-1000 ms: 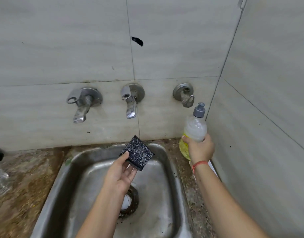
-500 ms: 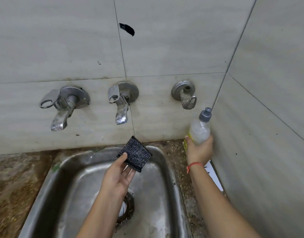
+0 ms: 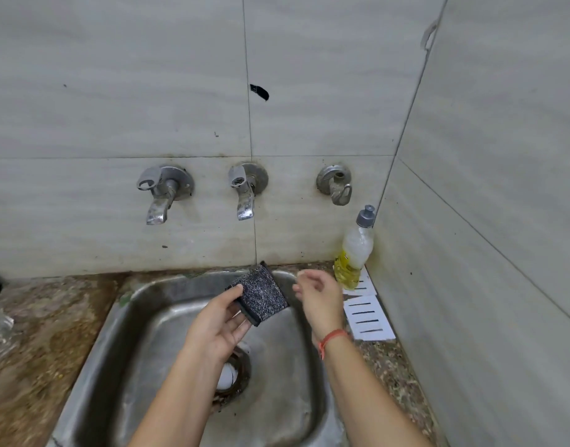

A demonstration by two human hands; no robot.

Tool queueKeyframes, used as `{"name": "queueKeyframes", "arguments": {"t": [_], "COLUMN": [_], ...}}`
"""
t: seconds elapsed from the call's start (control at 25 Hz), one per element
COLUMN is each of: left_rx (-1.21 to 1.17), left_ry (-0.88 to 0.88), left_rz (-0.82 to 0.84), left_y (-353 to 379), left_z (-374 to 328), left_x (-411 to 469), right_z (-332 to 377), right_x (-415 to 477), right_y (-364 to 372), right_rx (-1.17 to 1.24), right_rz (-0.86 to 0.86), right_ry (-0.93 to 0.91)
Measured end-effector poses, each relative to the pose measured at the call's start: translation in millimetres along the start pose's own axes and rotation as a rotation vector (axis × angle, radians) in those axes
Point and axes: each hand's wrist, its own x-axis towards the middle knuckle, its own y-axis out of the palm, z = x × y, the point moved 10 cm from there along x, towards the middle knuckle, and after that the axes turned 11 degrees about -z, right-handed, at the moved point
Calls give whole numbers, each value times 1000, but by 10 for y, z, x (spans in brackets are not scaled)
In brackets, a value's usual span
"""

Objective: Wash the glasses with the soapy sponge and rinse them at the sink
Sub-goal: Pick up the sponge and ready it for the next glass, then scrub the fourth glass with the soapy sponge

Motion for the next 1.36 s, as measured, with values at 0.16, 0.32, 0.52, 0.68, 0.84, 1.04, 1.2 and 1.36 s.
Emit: {"name": "queueKeyframes", "arguments": {"t": [0.16, 0.32, 0.52, 0.68, 0.84, 1.04, 1.2, 1.36], "left_rx": [135, 189, 162, 69, 72, 286, 376, 330], "left_ry": [42, 114, 152, 329, 483, 560, 608, 605], "left_rz": [32, 30, -61, -346, -646, -787, -809, -811], "left_y": [-315, -702, -1233, -2034, -2951, -3593, -3712, -3794], "left_z": [-22, -78, -139, -522, -986, -1524, -1801, -1876], "left_x": [-226, -394, -346, -176, 23, 525, 776, 975], "right_z": [179, 187, -73, -253, -416, -678, -848, -931], "right_x": [-582, -1046, -1435, -1633, -1949, -2314, -2425, -2474], "right_y": [505, 656, 939, 1269, 1780, 2380, 2692, 2813], "right_rx": [-91, -267, -325, -94, 43, 85, 102, 120], "right_rz": [434, 652, 708, 551, 522, 453, 353, 294], "right_ry": [29, -25, 143, 390, 552, 707, 754, 760]}}
